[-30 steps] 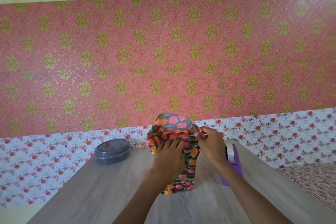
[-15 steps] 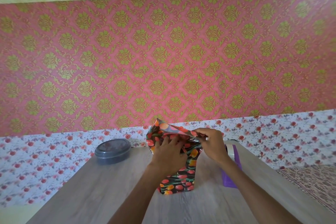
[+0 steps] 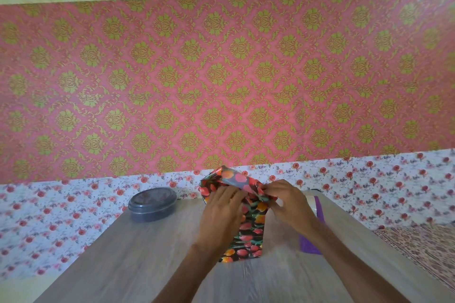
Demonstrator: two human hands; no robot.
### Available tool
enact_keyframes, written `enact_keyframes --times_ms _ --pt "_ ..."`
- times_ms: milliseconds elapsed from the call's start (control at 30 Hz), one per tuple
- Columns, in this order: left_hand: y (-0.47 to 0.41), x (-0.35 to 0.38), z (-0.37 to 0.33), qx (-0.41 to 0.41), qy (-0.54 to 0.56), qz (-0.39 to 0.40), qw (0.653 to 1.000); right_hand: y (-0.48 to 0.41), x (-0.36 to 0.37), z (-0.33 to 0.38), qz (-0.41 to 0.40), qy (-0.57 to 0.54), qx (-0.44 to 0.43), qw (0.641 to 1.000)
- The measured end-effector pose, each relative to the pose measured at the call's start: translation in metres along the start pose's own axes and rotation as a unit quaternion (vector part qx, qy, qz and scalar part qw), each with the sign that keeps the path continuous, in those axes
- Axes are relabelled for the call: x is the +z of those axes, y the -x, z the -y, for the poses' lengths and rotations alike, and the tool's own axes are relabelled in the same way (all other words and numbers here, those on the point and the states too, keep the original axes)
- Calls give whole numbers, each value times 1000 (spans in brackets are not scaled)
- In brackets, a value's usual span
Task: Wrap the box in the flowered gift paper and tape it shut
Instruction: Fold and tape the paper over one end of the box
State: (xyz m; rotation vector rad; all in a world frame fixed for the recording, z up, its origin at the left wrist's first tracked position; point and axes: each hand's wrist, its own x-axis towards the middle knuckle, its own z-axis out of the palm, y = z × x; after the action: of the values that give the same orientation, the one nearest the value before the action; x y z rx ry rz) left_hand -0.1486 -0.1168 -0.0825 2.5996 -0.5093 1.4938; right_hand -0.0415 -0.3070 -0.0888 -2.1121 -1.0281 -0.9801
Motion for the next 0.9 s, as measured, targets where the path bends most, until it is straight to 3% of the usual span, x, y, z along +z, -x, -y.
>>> enact_keyframes --times_ms 67,133,300,400,500,633,733,800,900 --pt "-1 -12 0 -22 -33 -62 997 2 -2 -2 13 -5 -8 1000" --pt "-9 -22 9 -95 -44 -90 990 4 -6 -4 28 -13 7 1000" --pt "-25 -27 38 -226 87 -5 970 6 -16 5 84 35 9 996" --pt "-18 -25 51 -225 101 -11 969 7 -12 3 105 42 -11 994" --pt "-7 -23 61 -210 89 20 973 9 -9 -1 71 67 -41 994" --pt "6 -24 65 -135 -6 32 990 9 -9 5 42 112 -88 989" --pt "12 -23 63 -99 -45 30 994 -1 -20 19 147 160 -26 976" --pt "12 -22 61 -74 -56 34 995 -15 -31 36 255 211 4 944" --pt "11 -18 62 -69 -48 41 996 -43 -43 59 367 183 68 910"
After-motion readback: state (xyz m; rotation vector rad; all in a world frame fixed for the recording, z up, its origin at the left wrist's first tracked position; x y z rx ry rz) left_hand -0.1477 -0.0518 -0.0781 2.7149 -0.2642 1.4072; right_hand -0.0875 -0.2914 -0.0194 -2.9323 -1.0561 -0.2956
